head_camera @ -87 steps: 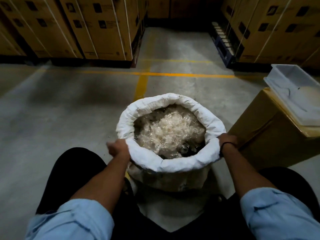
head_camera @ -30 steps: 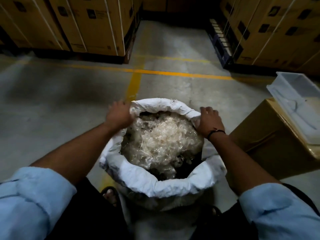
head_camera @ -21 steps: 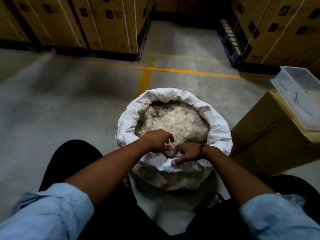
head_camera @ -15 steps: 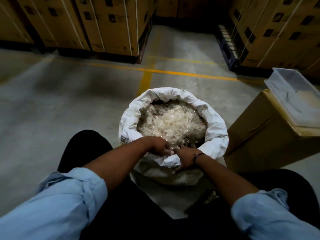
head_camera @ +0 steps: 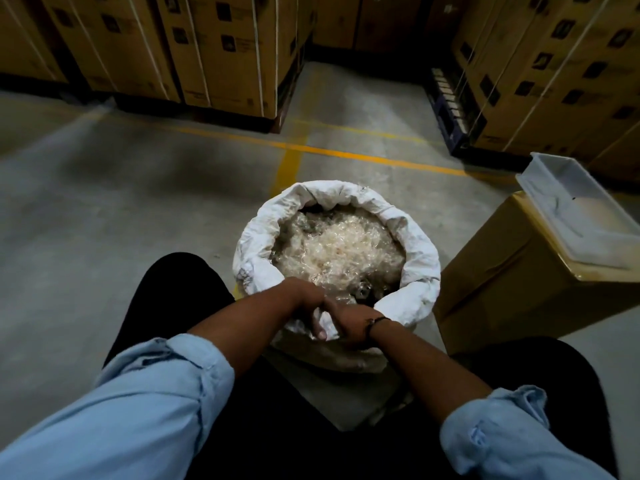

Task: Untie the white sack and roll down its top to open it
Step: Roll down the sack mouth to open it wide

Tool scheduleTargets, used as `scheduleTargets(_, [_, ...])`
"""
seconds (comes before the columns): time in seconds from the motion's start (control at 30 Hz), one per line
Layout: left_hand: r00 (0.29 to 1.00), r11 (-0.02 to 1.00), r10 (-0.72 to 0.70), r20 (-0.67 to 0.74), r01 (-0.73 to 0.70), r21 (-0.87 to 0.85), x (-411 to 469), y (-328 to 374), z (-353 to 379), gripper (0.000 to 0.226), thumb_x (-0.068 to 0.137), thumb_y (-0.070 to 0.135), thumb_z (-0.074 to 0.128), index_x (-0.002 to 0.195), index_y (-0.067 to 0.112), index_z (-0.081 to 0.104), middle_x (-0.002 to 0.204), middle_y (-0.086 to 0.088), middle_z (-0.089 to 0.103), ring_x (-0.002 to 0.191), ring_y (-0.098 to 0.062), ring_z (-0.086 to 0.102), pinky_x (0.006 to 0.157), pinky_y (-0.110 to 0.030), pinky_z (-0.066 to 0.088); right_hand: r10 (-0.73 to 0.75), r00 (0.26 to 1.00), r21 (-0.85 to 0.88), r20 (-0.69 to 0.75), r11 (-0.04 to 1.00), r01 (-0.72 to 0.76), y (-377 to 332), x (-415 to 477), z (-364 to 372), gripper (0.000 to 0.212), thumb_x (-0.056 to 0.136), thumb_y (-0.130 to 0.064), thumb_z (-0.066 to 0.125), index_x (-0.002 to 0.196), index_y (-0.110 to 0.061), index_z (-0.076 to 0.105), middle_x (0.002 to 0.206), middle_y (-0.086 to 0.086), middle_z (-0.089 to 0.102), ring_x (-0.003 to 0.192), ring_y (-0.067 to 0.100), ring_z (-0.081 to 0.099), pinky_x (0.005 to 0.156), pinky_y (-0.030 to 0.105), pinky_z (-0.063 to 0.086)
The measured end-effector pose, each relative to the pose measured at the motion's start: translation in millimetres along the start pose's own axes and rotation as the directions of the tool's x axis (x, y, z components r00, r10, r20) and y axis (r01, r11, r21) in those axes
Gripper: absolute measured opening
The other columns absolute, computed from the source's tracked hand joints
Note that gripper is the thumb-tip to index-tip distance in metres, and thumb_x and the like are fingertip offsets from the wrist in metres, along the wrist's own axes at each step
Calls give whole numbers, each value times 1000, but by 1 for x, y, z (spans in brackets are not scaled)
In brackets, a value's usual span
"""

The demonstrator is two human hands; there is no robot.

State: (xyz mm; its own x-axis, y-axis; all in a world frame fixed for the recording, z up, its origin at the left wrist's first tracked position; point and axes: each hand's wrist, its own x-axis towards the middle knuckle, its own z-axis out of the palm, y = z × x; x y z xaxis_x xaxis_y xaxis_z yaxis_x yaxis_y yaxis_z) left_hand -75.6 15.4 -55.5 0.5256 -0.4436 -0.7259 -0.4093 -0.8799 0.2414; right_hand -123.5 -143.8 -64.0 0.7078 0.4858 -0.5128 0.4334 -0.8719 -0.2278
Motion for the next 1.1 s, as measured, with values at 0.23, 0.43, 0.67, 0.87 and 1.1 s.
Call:
scheduleTargets(0.23, [931,918,158,-330,-15,397,-5,5,14,37,98,41,49,129,24,57,127,-7,65,113,-29,65,86,-41,54,267,963,82,-24,961,-265,-2,3,4,78,64,-50,81,130,-19,55,129,4,61,113,24,61,91,30,51])
scheduleTargets(0.43, [990,964,18,-142,20,263,-28,-21,-6,81,62,69,80,130,31,57,125,-1,66,108,-24,61,96,-34,49,163,978,-170,-133,968,-185,-21,-14,-27,44,84,-20,66,126,-14,57,122,17,61,110,35,62,87,41,53])
scheduleTargets(0.67, [993,978,-109,45,99,183,-29,-10,-16,56,63,64,83,92,19,69,108,-4,74,96,-24,69,92,-36,55,36,999,-183,17,983,-32,-15,-18,-34,42,84,-37,68,115,-10,62,120,15,65,109,32,62,87,36,51])
scheduleTargets(0.87, [1000,996,6,15,-7,89,-31,-16,-45,74,73,86,53,102,21,73,106,0,72,98,-24,64,94,-36,51,-56,998,12,-19,998,56,20,-26,-41,54,85,-67,53,109,-19,60,111,5,65,94,23,60,78,30,44])
scheduleTargets(1.1, [965,957,-67,-254,134,257,-33,-50,-72,64,90,72,48,134,26,55,131,-2,62,119,-25,57,91,-34,44,93,995,-74,-27,993,-95,77,-31,-74,43,92,-58,48,104,-17,57,105,1,63,96,25,62,81,36,49])
